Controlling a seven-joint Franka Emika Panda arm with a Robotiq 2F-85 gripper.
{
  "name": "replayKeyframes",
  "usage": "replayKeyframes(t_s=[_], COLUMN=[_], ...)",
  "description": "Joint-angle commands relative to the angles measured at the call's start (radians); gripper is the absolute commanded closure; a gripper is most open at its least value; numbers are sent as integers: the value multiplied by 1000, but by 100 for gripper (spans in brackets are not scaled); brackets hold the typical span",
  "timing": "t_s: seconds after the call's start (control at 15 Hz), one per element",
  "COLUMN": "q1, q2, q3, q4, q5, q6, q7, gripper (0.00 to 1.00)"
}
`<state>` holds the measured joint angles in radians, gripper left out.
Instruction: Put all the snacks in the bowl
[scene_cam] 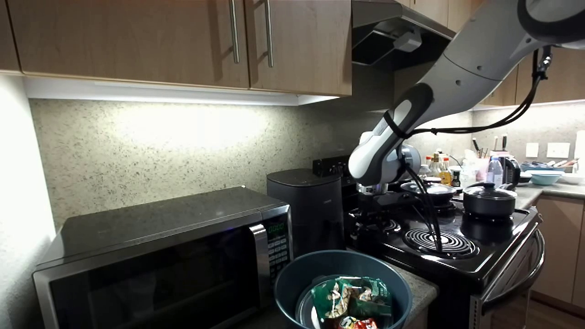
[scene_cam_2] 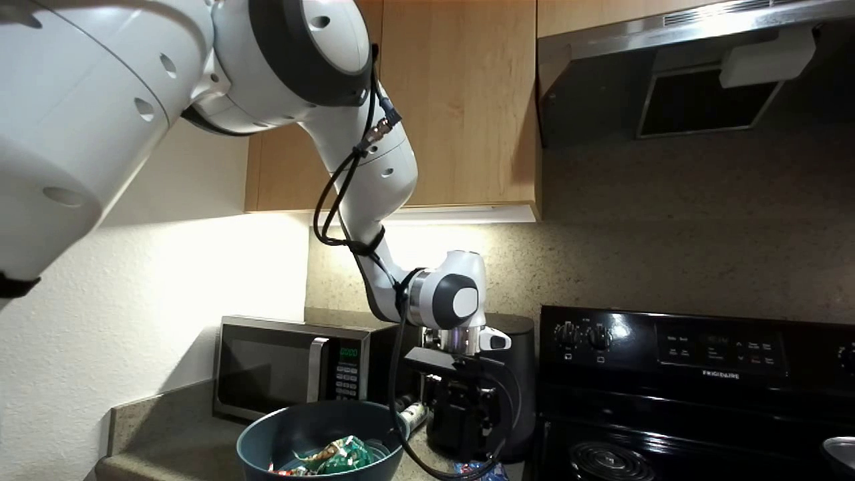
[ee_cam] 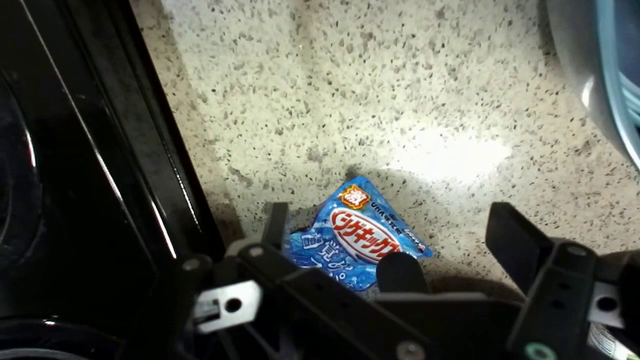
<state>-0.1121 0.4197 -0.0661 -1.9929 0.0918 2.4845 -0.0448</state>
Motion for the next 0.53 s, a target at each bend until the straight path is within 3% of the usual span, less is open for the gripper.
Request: replayKeyframes(t_s=[0.0,0.47], q1=[-4,-25], q2=[19,187], q3=[2,21], q4=[11,163], q5=[-5,5], q6=[15,-38], q7=[3,-32], gripper=[0,0])
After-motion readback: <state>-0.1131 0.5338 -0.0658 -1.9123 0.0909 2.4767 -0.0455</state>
